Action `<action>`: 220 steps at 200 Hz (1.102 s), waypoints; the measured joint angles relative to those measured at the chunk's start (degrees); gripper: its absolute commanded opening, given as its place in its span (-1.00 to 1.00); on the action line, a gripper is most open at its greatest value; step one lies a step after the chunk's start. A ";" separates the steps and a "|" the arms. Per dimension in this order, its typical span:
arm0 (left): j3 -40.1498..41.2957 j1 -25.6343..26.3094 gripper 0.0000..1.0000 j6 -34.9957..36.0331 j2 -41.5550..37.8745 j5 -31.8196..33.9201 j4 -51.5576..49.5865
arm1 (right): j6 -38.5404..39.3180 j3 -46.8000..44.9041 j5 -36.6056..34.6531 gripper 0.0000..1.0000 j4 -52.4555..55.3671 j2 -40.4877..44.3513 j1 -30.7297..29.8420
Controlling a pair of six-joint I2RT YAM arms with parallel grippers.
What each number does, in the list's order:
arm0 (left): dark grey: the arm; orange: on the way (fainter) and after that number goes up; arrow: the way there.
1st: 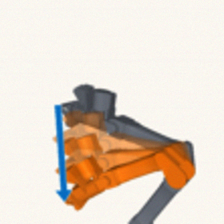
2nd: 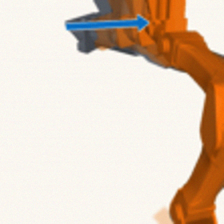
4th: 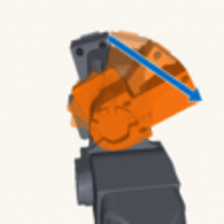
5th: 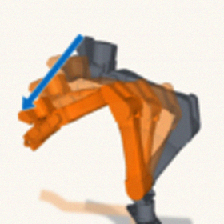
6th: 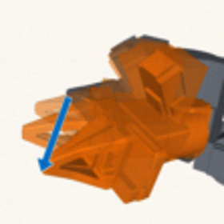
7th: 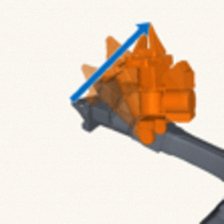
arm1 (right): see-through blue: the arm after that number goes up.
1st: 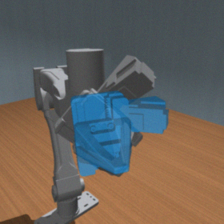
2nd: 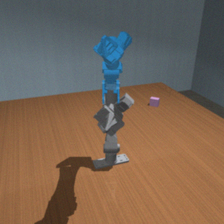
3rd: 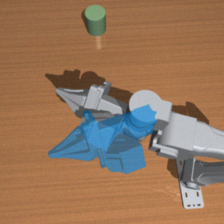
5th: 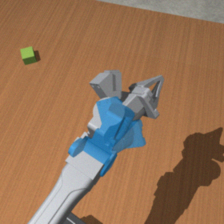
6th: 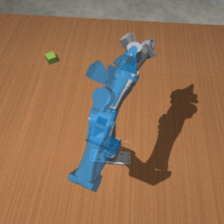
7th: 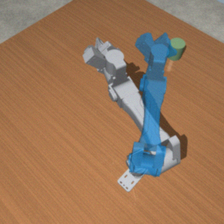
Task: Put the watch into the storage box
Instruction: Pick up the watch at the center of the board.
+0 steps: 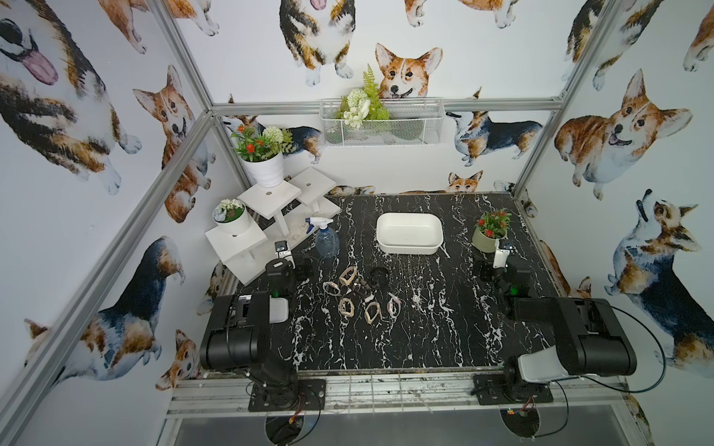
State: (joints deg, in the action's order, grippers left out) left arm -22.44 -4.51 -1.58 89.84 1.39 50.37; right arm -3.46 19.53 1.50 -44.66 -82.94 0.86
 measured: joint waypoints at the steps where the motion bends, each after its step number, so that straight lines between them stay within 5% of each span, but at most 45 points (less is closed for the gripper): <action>1: 0.00 0.02 1.00 0.00 -0.04 0.00 -0.04 | 0.00 0.00 0.00 0.99 0.07 0.09 0.00; 37: -4.35 0.02 1.00 -0.37 -7.98 1.81 -9.94 | -0.87 7.21 -2.71 0.99 11.34 7.48 -1.16; 76: -13.57 1.53 1.00 -6.80 -14.38 3.85 -23.50 | -0.46 18.80 -7.39 1.00 26.32 11.30 -10.97; 125: -21.81 11.87 1.00 -14.82 -17.14 5.66 -40.52 | 1.79 33.59 -3.85 0.96 45.00 11.10 -25.68; 157: -23.69 19.52 1.00 -17.16 -18.14 6.97 -49.18 | 2.01 40.00 4.00 0.84 54.49 6.14 -33.73; 220: -18.32 20.31 1.00 -19.74 -21.14 6.86 -53.92 | 1.92 47.34 10.73 0.60 63.71 -10.03 -44.85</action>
State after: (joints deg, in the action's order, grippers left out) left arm -40.75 15.79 -21.32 68.71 8.25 -3.55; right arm -1.54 66.87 12.23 19.05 -92.97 -43.99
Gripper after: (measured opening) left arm 0.999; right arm 0.821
